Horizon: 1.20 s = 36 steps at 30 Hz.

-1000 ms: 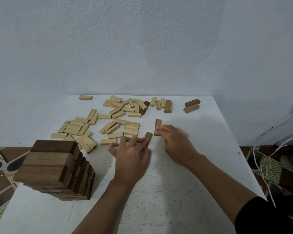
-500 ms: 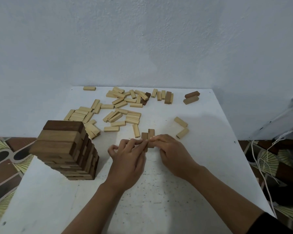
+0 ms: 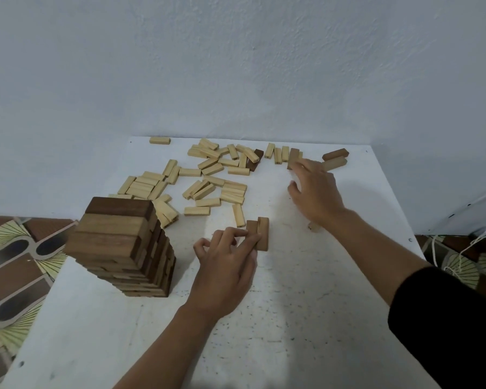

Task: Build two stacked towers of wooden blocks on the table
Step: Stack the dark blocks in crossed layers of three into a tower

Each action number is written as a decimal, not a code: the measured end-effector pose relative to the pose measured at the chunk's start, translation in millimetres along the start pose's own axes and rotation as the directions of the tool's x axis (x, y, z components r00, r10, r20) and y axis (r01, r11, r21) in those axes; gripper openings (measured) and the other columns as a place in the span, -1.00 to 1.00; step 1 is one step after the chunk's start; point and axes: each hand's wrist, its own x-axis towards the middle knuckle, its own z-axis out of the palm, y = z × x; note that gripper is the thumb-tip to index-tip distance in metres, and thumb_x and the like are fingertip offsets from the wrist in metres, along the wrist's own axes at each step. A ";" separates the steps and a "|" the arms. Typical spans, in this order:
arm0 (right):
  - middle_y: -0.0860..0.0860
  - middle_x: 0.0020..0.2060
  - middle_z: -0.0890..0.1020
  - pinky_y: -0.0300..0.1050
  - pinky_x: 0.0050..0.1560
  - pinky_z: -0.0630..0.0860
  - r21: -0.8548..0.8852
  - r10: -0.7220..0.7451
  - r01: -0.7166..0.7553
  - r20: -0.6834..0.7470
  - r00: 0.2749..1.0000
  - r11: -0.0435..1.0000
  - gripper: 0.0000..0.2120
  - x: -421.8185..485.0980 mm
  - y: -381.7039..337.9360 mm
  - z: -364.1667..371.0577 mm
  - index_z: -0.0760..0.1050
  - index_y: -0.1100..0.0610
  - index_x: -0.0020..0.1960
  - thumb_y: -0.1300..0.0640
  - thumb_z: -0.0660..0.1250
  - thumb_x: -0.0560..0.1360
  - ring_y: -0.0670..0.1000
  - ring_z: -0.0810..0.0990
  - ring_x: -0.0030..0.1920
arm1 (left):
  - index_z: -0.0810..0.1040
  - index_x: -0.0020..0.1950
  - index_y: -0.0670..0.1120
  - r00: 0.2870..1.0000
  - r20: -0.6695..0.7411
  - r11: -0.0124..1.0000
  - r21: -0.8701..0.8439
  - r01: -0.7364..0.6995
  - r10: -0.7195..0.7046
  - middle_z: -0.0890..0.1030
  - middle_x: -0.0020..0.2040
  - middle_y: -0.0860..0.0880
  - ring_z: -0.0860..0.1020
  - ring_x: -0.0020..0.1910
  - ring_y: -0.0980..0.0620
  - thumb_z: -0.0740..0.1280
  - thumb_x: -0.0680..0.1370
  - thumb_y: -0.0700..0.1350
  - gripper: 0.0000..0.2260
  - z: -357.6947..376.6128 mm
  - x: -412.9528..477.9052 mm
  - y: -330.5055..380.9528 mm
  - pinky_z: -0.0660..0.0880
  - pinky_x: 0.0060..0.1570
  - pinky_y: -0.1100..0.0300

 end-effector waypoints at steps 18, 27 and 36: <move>0.15 0.13 0.64 0.02 0.29 0.49 0.020 -0.092 0.093 -0.054 0.994 0.995 -0.75 -25.3 -15.5 19.1 0.62 0.33 0.15 0.32 0.27 0.53 0.14 0.56 0.21 | 0.53 0.35 0.19 1.000 0.011 1.000 0.019 0.007 -0.007 0.42 0.34 0.15 0.40 0.23 0.13 0.22 0.64 0.00 -0.71 2.9 1.8 -3.2 0.14 0.18 0.01; 0.12 0.06 0.70 -0.13 0.24 0.42 0.124 -0.096 0.105 -0.077 0.992 0.987 -0.77 -106.3 -47.4 13.2 0.67 0.28 0.09 0.39 0.35 0.48 0.12 0.64 0.11 | 0.55 0.29 0.24 0.999 0.003 0.998 0.043 0.048 -0.049 0.46 0.30 0.20 0.41 0.25 0.12 0.15 0.61 0.07 -0.69 -2.5 3.8 1.0 0.16 0.18 -0.06; 0.06 -0.01 0.66 -0.04 0.01 0.62 0.246 -0.065 0.079 -0.064 0.996 0.966 -0.71 -155.4 -72.7 9.9 0.51 0.14 0.20 0.34 0.27 0.52 0.07 0.62 -0.04 | 0.58 0.29 0.19 1.000 0.001 0.998 0.062 -0.009 0.009 0.51 0.18 0.16 0.44 0.19 0.07 0.23 0.58 0.02 -0.69 -5.4 -13.8 2.3 0.15 0.08 -0.01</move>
